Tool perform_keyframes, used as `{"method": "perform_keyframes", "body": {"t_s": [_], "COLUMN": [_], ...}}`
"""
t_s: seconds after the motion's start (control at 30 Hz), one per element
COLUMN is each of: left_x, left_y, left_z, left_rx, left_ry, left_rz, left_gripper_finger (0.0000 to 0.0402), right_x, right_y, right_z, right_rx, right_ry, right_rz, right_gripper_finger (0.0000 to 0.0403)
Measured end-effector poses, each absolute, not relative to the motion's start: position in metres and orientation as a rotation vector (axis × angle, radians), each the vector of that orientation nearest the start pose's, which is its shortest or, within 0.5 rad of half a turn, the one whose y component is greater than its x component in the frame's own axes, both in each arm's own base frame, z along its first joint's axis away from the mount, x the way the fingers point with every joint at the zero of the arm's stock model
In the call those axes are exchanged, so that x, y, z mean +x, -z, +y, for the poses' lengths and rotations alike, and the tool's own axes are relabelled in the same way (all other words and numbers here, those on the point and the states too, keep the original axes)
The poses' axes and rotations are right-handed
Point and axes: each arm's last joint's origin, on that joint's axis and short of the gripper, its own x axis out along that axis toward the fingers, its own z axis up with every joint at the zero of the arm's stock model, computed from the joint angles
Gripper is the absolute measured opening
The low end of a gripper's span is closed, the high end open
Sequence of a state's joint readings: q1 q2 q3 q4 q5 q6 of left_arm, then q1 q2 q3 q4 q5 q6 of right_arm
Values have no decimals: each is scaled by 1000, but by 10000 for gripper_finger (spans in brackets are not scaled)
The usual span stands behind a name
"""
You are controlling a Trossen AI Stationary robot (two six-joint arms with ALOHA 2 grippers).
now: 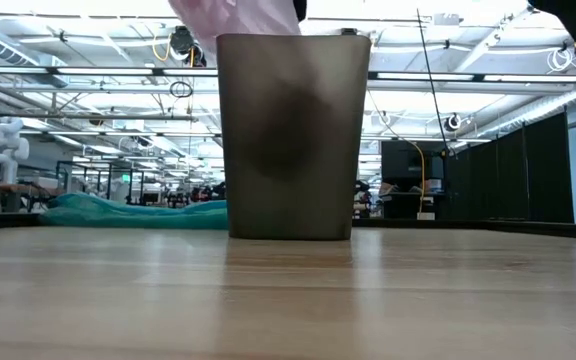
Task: Place trash/remove bag and relplace
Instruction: Close the pink trash bag
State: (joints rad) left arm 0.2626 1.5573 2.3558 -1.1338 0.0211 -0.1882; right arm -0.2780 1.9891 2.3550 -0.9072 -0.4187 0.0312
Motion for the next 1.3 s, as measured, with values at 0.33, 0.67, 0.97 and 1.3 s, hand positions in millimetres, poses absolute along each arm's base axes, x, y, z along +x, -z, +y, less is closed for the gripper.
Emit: {"method": "perform_keyframes", "body": {"t_s": [0.33,0.67,0.97,1.3], "left_x": [191,165,156,133], "left_y": [-576,-589,-591,-600], "left_z": [53,46,44,39], "left_rx": [-223,-211,-210,-202], "left_ry": [-318,-340,-338,-369], "left_rz": [154,54,40,-35], "left_gripper_finger": [0,0,0,0], "right_x": [413,428,431,430], "right_y": [-428,-396,-381,-382], "right_z": [-105,-108,-110,-108], "right_rx": [182,176,169,162], "right_ry": [-97,-94,-93,-130], "right_rz": [537,659,708,704], "right_gripper_finger": [1,0,0,0]}}
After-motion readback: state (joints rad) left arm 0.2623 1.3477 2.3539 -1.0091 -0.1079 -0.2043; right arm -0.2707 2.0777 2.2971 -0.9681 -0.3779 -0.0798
